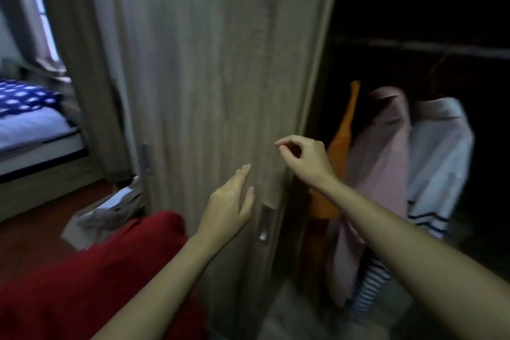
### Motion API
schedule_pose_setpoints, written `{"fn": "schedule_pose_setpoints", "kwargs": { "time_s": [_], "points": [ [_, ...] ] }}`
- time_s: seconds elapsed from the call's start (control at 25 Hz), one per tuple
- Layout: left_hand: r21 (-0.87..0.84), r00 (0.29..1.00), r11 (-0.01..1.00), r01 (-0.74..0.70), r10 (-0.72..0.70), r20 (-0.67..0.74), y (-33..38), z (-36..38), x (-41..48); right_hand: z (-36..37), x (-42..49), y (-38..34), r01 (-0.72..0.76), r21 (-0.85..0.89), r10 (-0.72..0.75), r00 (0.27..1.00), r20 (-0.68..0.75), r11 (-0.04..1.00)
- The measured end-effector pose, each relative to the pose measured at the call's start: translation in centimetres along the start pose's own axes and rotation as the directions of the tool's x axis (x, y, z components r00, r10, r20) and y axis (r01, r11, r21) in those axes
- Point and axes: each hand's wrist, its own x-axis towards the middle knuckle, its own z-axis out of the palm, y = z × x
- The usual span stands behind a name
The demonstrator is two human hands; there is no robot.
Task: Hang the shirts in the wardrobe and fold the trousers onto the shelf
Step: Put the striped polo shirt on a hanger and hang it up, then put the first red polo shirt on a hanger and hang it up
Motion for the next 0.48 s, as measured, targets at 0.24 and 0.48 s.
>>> {"fn": "schedule_pose_setpoints", "kwargs": {
  "time_s": [0.24,0.48],
  "points": [
    [0.448,0.953,0.889,0.098,-0.214,0.216,-14.8,-8.4,-8.9,14.9,-3.3,-5.8,-0.037,0.099,0.012,0.970,0.245,0.994],
    [0.703,0.884,0.700,0.123,-0.400,0.243,-24.7,-12.9,-17.7,25.6,-4.1,-8.8,-0.033,0.077,-0.006,0.888,0.459,0.997]
  ]
}}
